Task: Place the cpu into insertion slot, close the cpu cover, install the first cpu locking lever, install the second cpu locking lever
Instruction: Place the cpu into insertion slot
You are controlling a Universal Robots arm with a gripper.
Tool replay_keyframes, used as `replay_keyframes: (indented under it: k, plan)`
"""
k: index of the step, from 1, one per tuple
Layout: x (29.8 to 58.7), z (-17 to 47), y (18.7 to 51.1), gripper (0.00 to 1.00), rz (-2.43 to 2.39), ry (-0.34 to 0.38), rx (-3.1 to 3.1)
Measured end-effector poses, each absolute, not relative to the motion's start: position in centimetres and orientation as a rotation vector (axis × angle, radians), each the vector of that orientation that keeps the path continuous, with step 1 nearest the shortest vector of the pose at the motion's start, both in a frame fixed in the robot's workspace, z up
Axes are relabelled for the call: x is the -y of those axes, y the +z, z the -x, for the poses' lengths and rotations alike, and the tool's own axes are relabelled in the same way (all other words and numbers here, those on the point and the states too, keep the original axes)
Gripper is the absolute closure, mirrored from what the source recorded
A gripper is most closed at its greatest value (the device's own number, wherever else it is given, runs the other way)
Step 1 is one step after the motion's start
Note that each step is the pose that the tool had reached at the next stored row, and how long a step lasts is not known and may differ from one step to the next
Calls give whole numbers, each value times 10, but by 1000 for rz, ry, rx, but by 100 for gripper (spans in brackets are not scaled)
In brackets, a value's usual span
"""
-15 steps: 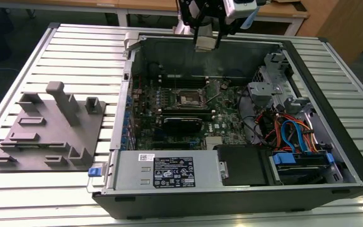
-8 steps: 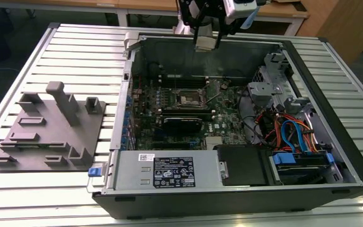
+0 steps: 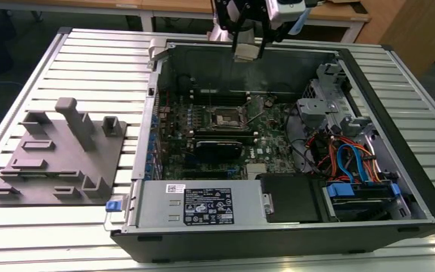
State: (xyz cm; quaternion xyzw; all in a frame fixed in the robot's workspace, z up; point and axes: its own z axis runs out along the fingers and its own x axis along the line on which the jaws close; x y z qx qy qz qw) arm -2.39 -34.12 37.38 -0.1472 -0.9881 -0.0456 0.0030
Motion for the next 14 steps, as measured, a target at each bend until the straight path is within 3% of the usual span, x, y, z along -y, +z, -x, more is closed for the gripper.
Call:
replay_keyframes:
  k: [14]
  plan:
    - [341, 24, 374, 46, 547, -143, 3087]
